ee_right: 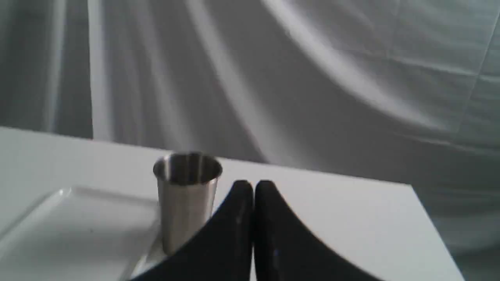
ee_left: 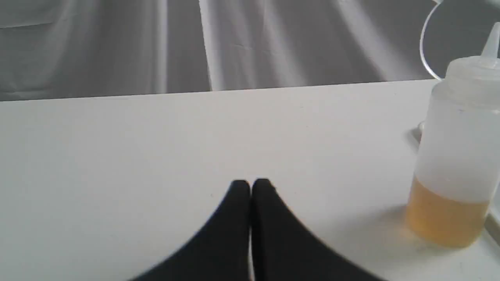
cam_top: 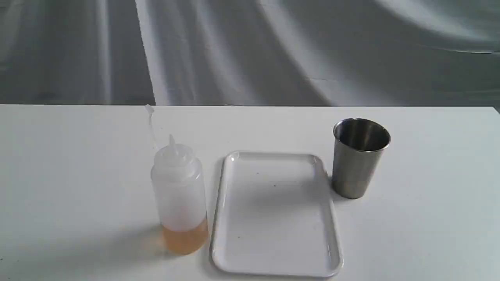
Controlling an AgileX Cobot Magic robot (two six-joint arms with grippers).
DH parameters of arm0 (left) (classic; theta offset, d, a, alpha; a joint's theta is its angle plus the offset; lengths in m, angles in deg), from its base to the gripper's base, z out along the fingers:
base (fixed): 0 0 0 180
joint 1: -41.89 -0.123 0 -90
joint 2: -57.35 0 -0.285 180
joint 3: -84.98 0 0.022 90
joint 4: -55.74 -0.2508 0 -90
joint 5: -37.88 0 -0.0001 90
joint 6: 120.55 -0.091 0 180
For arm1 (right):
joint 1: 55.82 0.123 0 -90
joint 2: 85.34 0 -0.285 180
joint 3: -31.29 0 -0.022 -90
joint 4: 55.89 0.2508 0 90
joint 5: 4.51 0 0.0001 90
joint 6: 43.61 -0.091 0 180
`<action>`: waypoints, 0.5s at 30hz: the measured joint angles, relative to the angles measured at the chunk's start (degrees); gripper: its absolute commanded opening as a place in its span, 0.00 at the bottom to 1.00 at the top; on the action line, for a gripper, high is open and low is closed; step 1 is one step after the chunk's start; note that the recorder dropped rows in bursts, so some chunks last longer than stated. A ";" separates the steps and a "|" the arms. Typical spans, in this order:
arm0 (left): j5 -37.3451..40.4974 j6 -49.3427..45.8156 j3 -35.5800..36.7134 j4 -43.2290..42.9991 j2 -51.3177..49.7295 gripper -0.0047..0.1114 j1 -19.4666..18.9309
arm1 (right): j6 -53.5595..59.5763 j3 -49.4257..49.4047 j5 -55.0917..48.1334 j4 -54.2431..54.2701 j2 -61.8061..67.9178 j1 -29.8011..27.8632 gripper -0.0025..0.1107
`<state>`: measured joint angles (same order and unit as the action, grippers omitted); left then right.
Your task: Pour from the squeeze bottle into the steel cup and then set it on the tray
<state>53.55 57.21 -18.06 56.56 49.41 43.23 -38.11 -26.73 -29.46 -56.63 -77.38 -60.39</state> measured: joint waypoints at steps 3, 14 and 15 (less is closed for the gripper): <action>0.00 0.00 0.00 0.00 0.00 0.04 0.00 | 0.00 4.02 0.00 0.10 1.67 0.00 0.02; 0.00 0.00 0.00 0.00 0.00 0.04 0.00 | -2.44 12.29 0.31 2.62 16.88 0.00 0.02; 0.00 0.00 0.00 0.00 0.00 0.04 0.00 | -3.19 12.62 0.58 2.87 17.55 0.00 0.02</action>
<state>53.55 57.21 -18.06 56.56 49.41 43.23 -41.30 -14.11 -28.88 -53.76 -59.83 -60.39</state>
